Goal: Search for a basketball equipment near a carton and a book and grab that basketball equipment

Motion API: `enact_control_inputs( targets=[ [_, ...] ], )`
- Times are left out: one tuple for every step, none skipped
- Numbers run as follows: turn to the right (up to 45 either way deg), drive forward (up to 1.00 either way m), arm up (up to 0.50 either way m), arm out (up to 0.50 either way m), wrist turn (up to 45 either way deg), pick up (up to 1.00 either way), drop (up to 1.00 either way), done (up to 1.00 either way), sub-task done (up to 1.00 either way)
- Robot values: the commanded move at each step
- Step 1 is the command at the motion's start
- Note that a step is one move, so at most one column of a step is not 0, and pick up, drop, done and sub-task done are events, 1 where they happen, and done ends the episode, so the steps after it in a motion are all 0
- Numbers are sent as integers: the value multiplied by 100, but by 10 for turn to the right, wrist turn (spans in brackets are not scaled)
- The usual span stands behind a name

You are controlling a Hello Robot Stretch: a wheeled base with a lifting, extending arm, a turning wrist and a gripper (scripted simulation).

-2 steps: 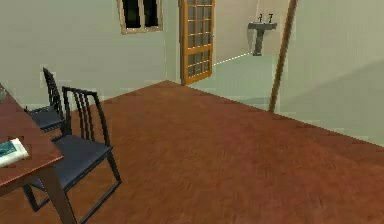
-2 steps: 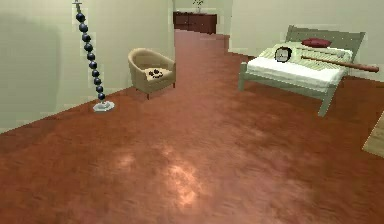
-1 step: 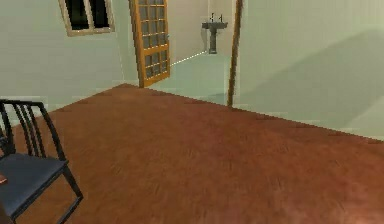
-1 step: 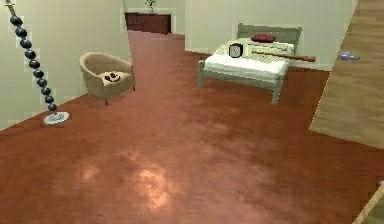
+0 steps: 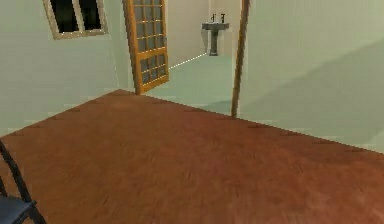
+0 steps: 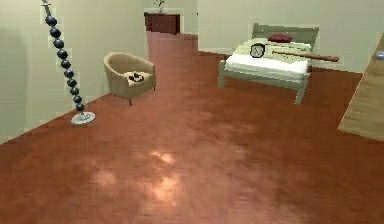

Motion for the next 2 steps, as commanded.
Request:
enact_control_inputs(
  targets=[
    [-120,0,0,0,0,0,0,0,0],
    [0,10,0,0,0,0,0,0,0]
  ],
)
